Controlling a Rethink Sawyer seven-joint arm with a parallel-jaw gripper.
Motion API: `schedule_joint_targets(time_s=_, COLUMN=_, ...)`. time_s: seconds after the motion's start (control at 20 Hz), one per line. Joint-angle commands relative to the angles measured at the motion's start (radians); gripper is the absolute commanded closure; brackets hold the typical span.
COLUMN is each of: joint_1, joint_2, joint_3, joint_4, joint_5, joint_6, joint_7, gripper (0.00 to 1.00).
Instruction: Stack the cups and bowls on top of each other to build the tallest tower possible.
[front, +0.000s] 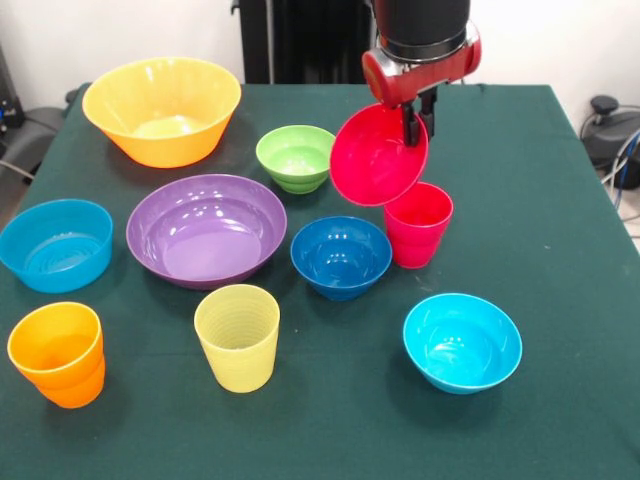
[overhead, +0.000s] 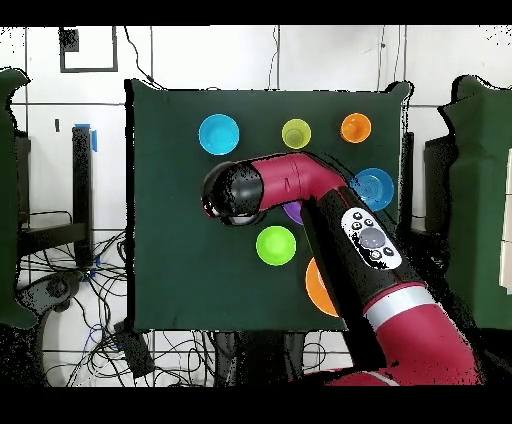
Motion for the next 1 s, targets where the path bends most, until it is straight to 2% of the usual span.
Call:
schedule_joint_targets(time_s=0.05, joint_1=-0.014, joint_2=0.055, joint_3=0.020, joint_4=-0.046, joint_5=-0.053, joint_6=0.061, joint_7=-0.171, gripper=1.00)
schedule_joint_targets(time_s=0.4, joint_1=-0.019, joint_2=0.072, joint_3=0.018, joint_4=-0.073, joint_5=-0.061, joint_6=0.077, joint_7=-0.188, gripper=1.00)
schedule_joint_targets(time_s=0.65, joint_1=-0.016, joint_2=0.123, joint_3=0.007, joint_4=-0.100, joint_5=-0.086, joint_6=0.049, joint_7=-0.190, gripper=1.00)
schedule_joint_targets(time_s=1.0, joint_1=-0.012, joint_2=0.124, joint_3=0.006, joint_4=-0.096, joint_5=-0.094, joint_6=0.039, joint_7=-0.182, gripper=1.00)
